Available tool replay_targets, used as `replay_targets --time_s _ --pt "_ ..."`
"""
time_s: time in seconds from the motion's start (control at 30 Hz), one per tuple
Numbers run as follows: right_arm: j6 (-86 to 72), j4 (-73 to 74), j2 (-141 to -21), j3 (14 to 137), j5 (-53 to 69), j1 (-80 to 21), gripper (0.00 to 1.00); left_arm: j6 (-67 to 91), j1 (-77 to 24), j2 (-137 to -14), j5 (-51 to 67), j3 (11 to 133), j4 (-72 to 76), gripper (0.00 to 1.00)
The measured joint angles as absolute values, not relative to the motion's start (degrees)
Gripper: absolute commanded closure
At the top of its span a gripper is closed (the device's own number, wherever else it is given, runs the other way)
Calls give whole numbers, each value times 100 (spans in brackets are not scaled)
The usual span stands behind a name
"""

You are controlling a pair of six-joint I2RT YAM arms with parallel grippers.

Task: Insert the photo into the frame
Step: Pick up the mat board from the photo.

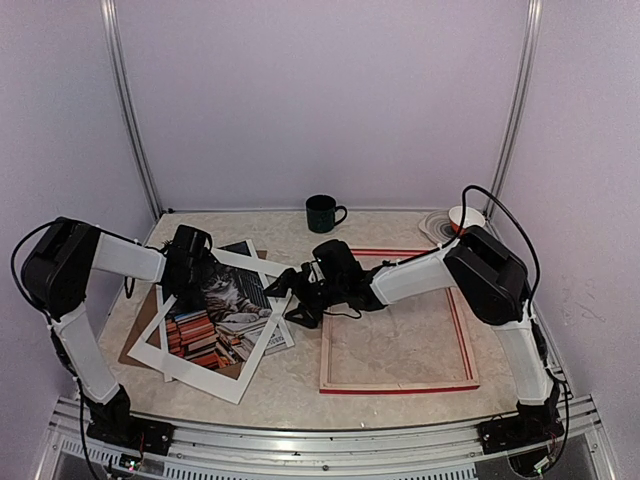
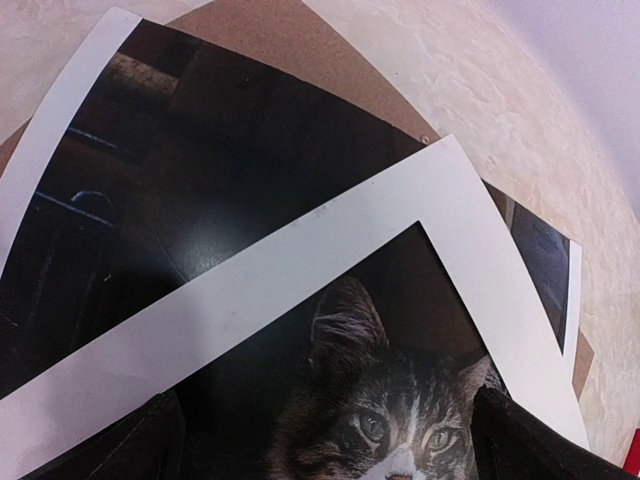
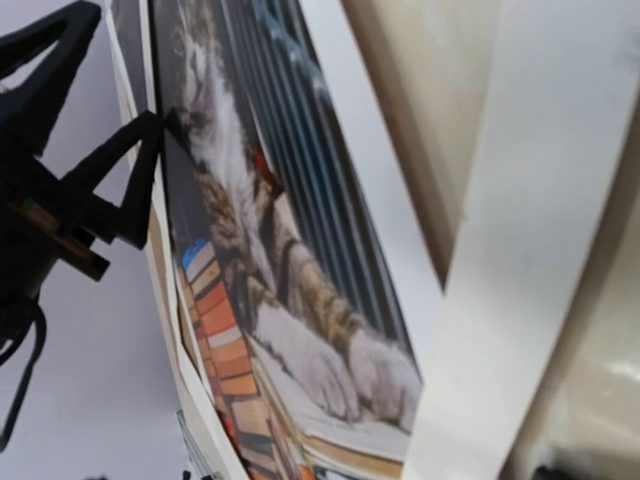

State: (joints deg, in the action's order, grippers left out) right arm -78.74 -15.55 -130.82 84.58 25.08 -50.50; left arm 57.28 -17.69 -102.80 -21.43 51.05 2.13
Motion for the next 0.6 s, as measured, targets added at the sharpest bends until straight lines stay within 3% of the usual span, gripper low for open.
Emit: replay_targets --time_s 0.6 --pt "-8176 -2165 -13323 8523 2547 -4932 8 5728 -1769 -10269 -2121 5096 220 1"
